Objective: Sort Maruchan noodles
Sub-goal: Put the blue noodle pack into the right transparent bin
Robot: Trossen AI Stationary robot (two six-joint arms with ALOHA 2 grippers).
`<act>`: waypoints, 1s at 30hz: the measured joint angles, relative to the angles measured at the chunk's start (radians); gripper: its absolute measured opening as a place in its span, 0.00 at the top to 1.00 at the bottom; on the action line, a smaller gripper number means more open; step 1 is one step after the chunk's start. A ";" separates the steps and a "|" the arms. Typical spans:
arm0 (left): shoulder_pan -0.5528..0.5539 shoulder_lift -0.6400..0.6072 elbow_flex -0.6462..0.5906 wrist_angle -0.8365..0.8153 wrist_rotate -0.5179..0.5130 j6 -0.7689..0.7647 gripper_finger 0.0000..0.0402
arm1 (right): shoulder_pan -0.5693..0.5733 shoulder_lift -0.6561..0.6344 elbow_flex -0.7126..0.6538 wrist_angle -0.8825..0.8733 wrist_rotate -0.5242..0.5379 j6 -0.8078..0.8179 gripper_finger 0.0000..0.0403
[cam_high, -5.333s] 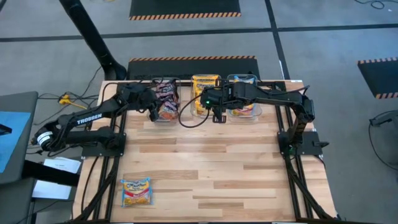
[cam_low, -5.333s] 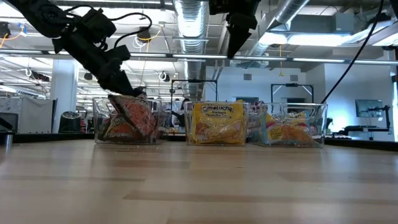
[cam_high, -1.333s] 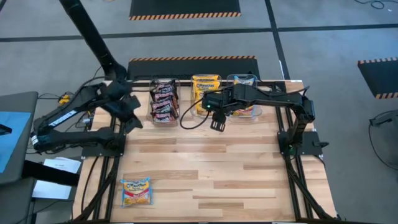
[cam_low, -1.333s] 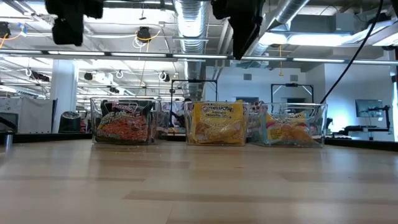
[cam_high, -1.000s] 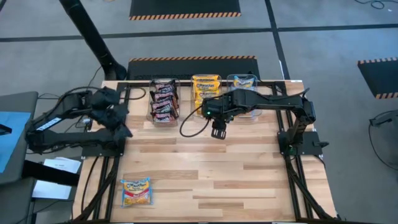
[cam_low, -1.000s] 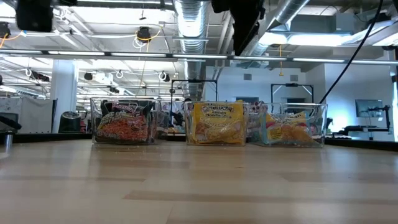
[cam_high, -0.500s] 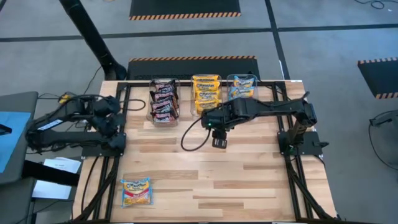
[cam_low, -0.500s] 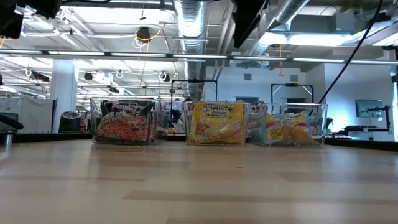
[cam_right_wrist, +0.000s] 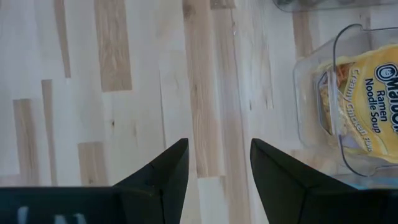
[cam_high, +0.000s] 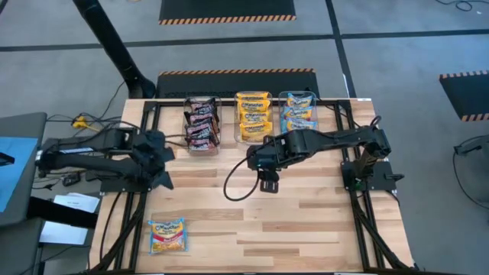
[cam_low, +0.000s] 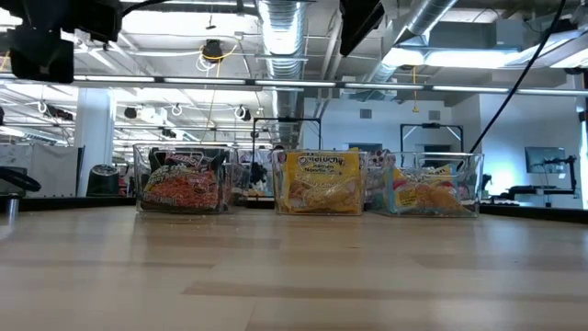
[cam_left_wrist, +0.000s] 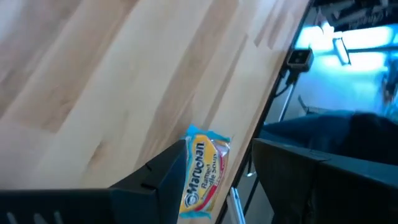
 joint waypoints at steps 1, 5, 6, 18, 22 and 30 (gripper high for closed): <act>-0.022 0.013 -0.007 0.027 0.000 -0.002 0.58 | 0.000 0.000 0.000 -0.001 0.000 0.000 0.52; -0.122 0.064 -0.022 0.076 0.001 -0.013 0.58 | 0.000 0.000 0.000 0.001 0.000 0.002 0.52; -0.150 0.082 -0.024 0.082 -0.002 -0.021 0.58 | 0.000 0.000 0.000 0.001 0.000 0.002 0.52; -0.491 0.231 -0.024 0.109 -0.096 -0.211 0.58 | -0.002 0.000 0.000 0.002 0.000 0.002 0.52; -0.578 0.274 -0.024 0.107 -0.111 -0.278 0.58 | -0.002 0.000 0.000 0.002 0.000 0.001 0.52; -0.690 0.379 -0.024 0.119 -0.076 -0.333 0.58 | -0.002 0.000 0.000 0.003 0.001 0.036 0.52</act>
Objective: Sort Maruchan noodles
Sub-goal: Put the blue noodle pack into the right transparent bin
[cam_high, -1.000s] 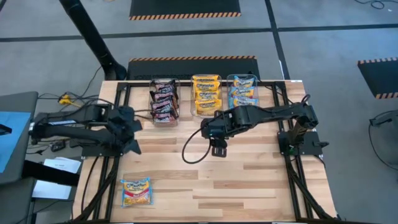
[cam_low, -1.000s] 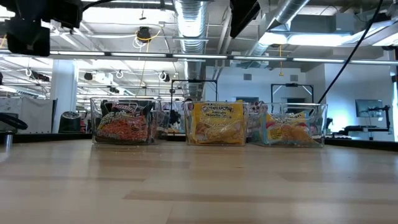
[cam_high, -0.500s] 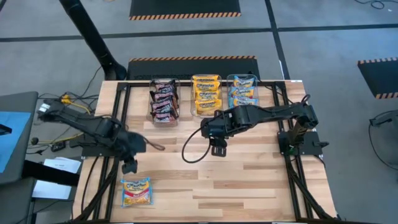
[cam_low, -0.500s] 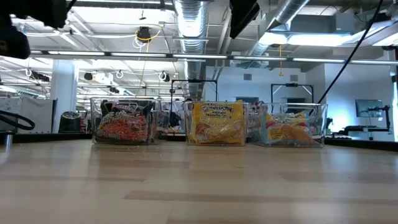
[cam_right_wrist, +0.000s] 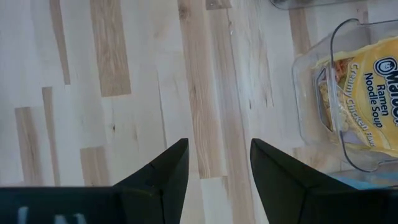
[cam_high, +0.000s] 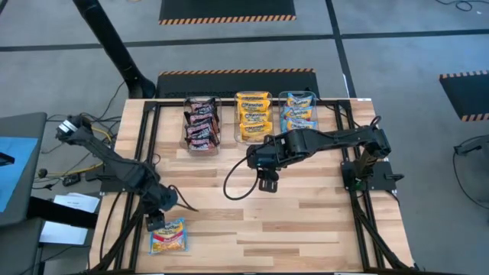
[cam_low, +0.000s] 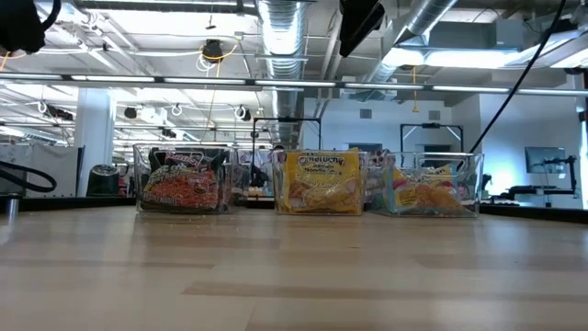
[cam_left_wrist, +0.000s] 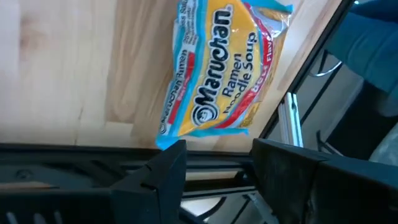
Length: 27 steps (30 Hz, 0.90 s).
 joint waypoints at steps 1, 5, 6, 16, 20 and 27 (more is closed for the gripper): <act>-0.010 0.014 0.000 0.013 -0.001 -0.003 0.58 | 0.000 0.000 0.000 0.000 0.000 0.001 0.52; -0.039 0.070 0.000 0.072 -0.028 -0.011 0.58 | 0.001 0.000 0.000 0.000 0.000 0.005 0.52; -0.047 0.083 0.000 0.083 -0.038 -0.010 0.58 | 0.001 0.000 0.000 0.000 0.000 0.013 0.52; -0.098 0.224 0.000 0.198 -0.088 -0.008 0.58 | 0.001 0.000 0.000 0.017 0.000 0.025 0.52; -0.128 0.267 0.000 0.266 -0.072 -0.018 0.58 | 0.001 0.000 0.000 0.026 0.000 0.026 0.52; -0.163 0.350 0.001 0.304 -0.109 -0.062 0.58 | 0.001 0.000 0.000 0.026 0.001 0.026 0.52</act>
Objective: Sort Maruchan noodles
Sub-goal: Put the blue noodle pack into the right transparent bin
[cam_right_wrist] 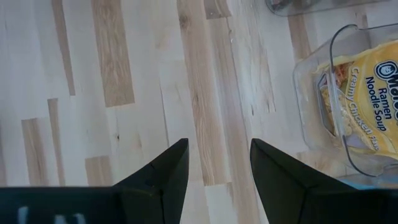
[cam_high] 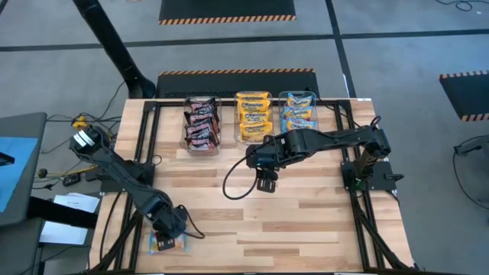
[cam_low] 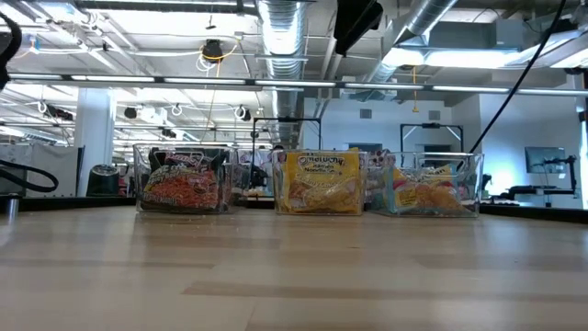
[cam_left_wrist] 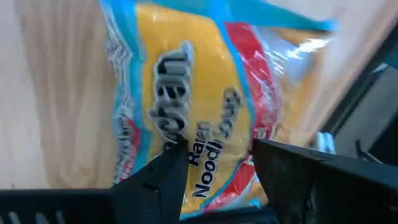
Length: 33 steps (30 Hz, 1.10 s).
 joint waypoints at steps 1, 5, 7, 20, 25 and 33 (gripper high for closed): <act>-0.001 0.016 0.000 -0.003 -0.005 -0.007 0.58 | 0.000 0.000 0.000 0.000 0.000 0.000 0.52; 0.000 0.082 0.004 -0.006 -0.003 -0.021 0.58 | 0.000 0.000 0.000 0.002 0.000 0.000 0.52; 0.000 0.115 0.005 -0.003 0.012 -0.022 0.58 | 0.000 0.000 0.000 0.002 0.000 0.000 0.52; 0.000 0.154 0.024 0.012 0.017 -0.017 0.79 | 0.000 0.000 0.000 0.005 0.000 -0.001 0.52; 0.000 0.155 0.036 0.025 0.013 0.027 0.98 | 0.000 0.000 0.000 0.024 0.000 -0.001 0.52; 0.001 0.153 0.122 -0.067 -0.049 0.131 1.00 | -0.009 0.000 0.000 0.019 0.000 0.100 0.52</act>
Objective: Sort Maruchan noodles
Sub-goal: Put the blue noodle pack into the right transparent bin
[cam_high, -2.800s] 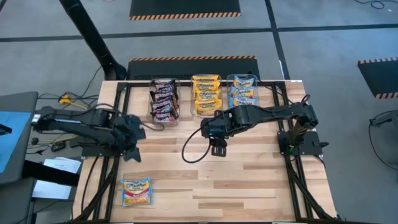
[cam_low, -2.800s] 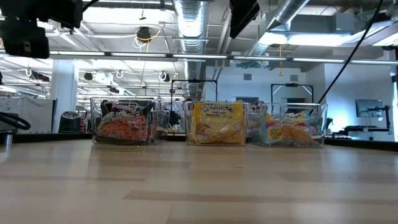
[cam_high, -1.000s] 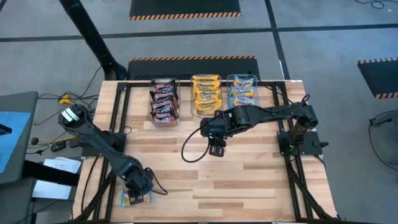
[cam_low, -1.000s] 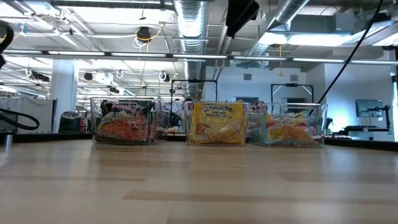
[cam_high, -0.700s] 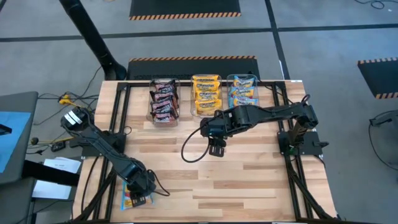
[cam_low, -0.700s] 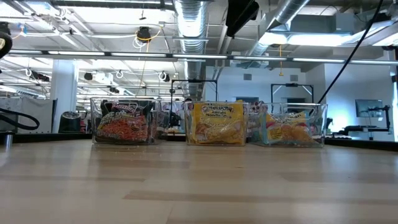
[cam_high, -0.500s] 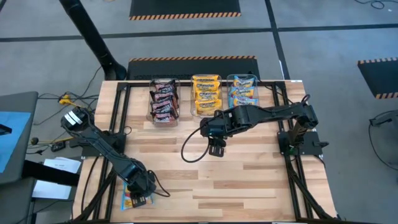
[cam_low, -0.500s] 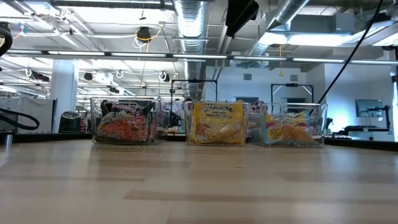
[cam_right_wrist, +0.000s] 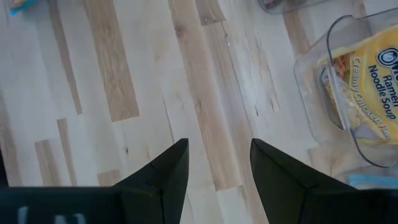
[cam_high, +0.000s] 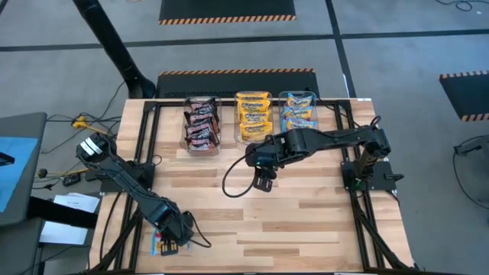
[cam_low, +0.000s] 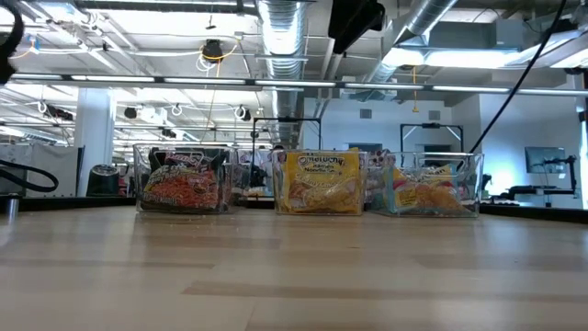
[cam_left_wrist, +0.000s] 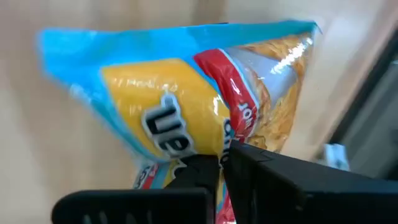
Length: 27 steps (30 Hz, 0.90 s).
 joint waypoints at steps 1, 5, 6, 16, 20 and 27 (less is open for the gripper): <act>0.001 -0.003 0.016 -0.025 -0.022 0.018 1.00 | 0.000 0.000 0.000 0.000 0.000 0.001 0.52; 0.009 -0.023 0.065 -0.108 -0.091 0.070 1.00 | -0.001 0.000 0.000 -0.001 -0.021 0.001 0.52; 0.014 -0.031 0.073 -0.120 -0.098 0.077 1.00 | -0.001 0.000 0.000 -0.001 -0.037 0.002 0.52; 0.066 -0.080 0.140 -0.214 -0.164 0.177 1.00 | 0.007 0.000 0.000 -0.001 -0.182 0.055 0.52; 0.092 -0.114 0.160 -0.243 -0.196 0.204 1.00 | 0.018 0.000 0.000 0.000 -0.216 0.056 0.52; 0.157 -0.205 0.167 -0.275 -0.252 0.273 1.00 | 0.030 0.000 0.000 0.010 -0.218 0.057 0.52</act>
